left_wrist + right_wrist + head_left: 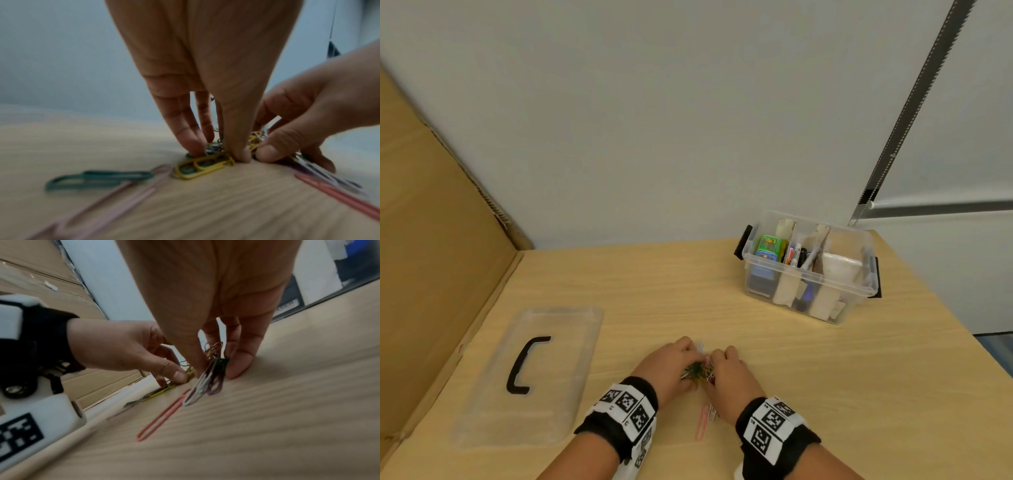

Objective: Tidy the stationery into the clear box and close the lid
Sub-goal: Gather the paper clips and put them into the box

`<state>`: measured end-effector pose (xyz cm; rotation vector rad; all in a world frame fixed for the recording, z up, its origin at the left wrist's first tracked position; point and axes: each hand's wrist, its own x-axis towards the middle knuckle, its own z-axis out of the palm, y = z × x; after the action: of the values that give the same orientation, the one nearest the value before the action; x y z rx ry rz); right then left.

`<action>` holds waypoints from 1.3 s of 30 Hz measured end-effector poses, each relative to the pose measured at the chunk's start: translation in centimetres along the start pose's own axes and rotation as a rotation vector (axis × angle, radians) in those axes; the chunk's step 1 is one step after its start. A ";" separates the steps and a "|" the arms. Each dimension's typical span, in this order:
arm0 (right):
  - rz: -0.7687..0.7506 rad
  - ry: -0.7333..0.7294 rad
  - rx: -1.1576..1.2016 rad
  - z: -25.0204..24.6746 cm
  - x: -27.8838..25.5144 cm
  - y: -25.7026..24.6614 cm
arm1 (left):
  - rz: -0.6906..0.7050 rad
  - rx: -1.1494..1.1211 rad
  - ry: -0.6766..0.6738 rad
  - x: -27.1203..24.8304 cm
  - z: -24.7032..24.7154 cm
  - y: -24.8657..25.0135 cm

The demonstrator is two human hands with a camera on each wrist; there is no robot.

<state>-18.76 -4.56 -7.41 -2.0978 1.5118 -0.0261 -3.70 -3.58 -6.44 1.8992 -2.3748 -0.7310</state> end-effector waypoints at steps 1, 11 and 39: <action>-0.002 0.004 -0.004 0.1 0.0 0.1 | 0.006 0.029 0.016 0.1 -0.1 0.2; -0.095 0.083 -0.125 0.3 0.2 1.0 | -0.045 0.172 0.044 0.9 -0.3 1.4; 0.078 0.684 0.291 -20.8 1.2 12.9 | -0.026 -0.433 0.647 0.9 -5.0 4.2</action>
<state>-36.25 -17.13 4.26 -1.8738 1.8186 -0.9588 -6.30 -5.47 -0.66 1.6505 -1.6492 -0.4744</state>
